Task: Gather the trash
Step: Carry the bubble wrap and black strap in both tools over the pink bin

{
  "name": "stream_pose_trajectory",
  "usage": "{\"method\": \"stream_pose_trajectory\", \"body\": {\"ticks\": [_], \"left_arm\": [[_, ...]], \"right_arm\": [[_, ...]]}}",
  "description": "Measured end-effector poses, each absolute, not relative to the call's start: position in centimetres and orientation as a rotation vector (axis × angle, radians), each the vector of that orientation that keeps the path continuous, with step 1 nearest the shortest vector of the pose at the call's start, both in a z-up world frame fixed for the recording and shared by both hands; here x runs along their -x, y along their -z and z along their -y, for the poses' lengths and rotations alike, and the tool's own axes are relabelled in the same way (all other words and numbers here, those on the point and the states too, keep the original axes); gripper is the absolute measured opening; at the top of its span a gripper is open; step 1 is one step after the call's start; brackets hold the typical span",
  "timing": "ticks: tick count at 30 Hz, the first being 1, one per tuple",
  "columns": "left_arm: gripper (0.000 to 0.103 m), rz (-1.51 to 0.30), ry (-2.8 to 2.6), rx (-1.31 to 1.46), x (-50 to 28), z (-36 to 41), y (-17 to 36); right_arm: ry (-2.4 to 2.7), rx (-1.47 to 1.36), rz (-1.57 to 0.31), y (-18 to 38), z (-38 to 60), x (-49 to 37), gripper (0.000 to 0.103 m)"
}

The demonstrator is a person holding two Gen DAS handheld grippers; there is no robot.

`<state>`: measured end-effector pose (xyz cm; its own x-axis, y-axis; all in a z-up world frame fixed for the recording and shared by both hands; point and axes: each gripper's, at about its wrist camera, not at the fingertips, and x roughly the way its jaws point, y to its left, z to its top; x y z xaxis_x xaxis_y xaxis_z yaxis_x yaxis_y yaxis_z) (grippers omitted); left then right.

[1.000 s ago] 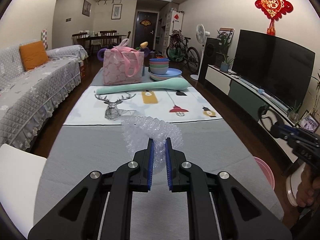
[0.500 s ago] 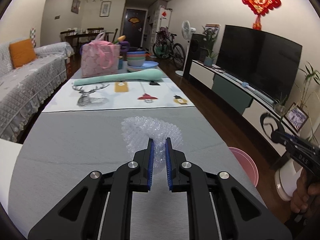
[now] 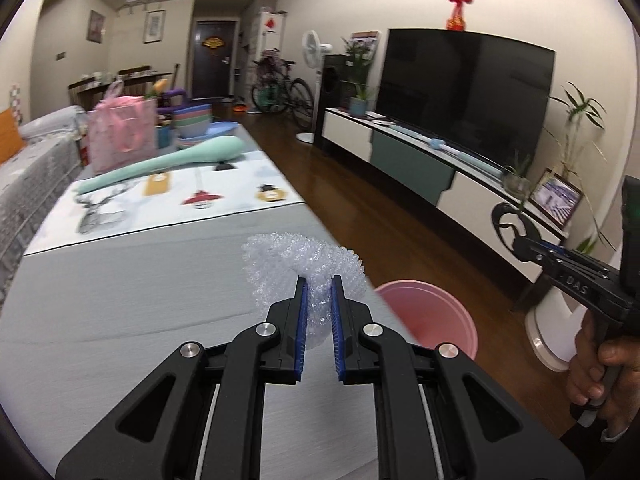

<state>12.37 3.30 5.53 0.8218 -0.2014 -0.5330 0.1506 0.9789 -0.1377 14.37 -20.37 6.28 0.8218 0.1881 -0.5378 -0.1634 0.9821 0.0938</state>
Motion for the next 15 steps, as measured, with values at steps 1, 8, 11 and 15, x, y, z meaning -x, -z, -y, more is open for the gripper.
{"method": "stream_pose_trajectory", "body": {"ticks": [1,8,11,15], "left_arm": [[0.011,-0.578,0.198,0.089,-12.5,-2.6,-5.4],[0.011,-0.615,0.294,0.075,-15.0,3.0,-4.3],[0.011,-0.641,0.32,0.069,-16.5,5.3,-3.5],[0.011,-0.67,0.338,0.039,-18.0,7.6,-2.5]], "right_arm": [[-0.174,-0.057,-0.581,-6.1,21.1,-14.6,0.023],[-0.112,-0.104,-0.616,-4.6,25.1,-16.0,0.023],[-0.097,-0.12,-0.632,-4.0,26.3,-16.6,0.023],[-0.075,-0.132,-0.646,-3.4,27.2,-17.9,0.023]]}}
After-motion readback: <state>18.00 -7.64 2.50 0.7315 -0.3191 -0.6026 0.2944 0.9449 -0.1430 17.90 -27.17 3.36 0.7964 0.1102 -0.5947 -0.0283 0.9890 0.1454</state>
